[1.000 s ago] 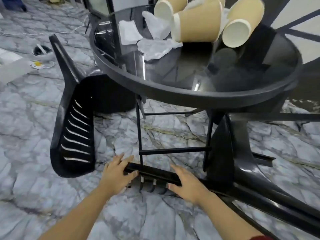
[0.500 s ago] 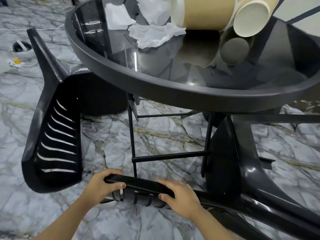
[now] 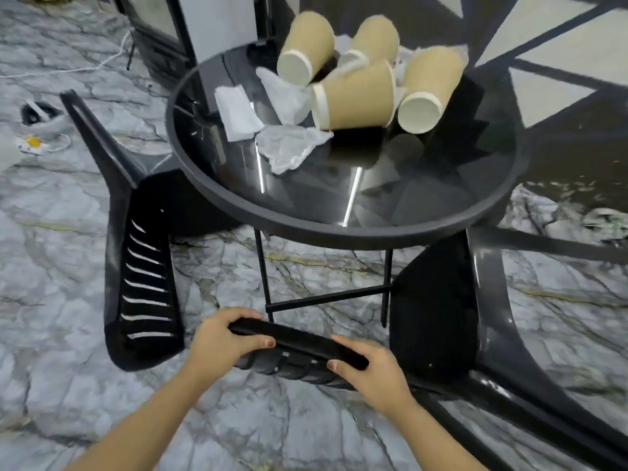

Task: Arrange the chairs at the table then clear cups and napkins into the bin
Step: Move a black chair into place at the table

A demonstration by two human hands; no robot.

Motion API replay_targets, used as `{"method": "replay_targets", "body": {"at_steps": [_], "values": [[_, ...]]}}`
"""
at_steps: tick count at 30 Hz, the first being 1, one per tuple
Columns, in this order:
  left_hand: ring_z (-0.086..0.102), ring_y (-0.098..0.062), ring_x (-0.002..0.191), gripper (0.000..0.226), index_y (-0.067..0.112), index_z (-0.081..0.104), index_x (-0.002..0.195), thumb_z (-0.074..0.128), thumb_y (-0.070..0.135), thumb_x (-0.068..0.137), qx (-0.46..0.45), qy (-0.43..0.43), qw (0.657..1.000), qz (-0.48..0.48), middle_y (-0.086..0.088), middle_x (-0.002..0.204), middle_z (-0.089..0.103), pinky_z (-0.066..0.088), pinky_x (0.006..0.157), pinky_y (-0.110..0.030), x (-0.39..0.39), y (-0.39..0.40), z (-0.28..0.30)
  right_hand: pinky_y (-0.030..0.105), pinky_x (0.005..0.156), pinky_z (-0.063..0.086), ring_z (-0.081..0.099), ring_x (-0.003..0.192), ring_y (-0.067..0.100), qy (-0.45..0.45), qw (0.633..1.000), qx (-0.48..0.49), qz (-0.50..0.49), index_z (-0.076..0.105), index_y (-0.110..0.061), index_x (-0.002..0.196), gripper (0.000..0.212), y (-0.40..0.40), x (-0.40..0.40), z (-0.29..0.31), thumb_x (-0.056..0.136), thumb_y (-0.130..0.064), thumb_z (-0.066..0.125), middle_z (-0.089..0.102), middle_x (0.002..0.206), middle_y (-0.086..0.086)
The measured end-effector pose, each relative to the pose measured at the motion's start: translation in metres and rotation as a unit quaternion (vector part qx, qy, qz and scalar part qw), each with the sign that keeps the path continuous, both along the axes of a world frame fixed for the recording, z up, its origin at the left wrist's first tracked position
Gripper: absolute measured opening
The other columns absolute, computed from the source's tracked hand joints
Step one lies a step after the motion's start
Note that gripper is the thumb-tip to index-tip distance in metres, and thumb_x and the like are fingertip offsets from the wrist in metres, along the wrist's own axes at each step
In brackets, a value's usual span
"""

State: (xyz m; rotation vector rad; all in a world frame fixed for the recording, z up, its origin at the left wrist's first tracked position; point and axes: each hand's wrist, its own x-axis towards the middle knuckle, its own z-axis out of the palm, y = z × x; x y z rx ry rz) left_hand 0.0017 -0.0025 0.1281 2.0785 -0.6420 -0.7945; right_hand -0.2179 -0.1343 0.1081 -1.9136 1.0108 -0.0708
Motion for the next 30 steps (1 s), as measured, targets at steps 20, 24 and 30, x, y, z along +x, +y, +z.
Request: {"method": "replay_targets", "body": {"at_steps": [20, 24, 30], "values": [[0.056, -0.012, 0.092, 0.042, 0.052, 0.046, 0.068, 0.083, 0.051, 0.049, -0.02, -0.216, 0.96, -0.179, 0.017, 0.082, 0.055, 0.044, 0.088, -0.038, -0.162, 0.011, 0.242, -0.001, 0.076, 0.038, 0.052, 0.102, -0.009, -0.102, 0.993, 0.036, -0.043, 0.049, -0.051, 0.109, 0.033, 0.073, -0.125, 0.221, 0.086, -0.031, 0.063, 0.052, 0.109, -0.031], [0.056, -0.012, 0.091, 0.04, 0.051, 0.048, 0.07, 0.083, 0.05, 0.05, -0.04, -0.24, 0.955, -0.171, 0.018, 0.079, 0.053, 0.044, 0.088, -0.04, -0.215, 0.009, 0.266, 0.001, 0.077, 0.039, 0.053, 0.11, -0.001, -0.114, 0.992, 0.018, -0.052, 0.049, -0.057, 0.101, 0.034, 0.068, -0.172, 0.233, 0.089, -0.026, 0.059, 0.058, 0.118, -0.02], [0.056, -0.005, 0.089, 0.041, 0.043, 0.055, 0.098, 0.08, 0.029, 0.068, -0.113, -0.178, 0.96, -0.186, 0.019, 0.099, 0.06, 0.043, 0.082, -0.022, -0.275, 0.024, 0.303, 0.004, 0.08, 0.04, 0.056, 0.109, 0.004, -0.137, 0.989, -0.007, -0.062, 0.054, -0.039, 0.119, 0.033, 0.066, -0.234, 0.249, 0.091, -0.021, 0.055, 0.062, 0.119, -0.01]]}}
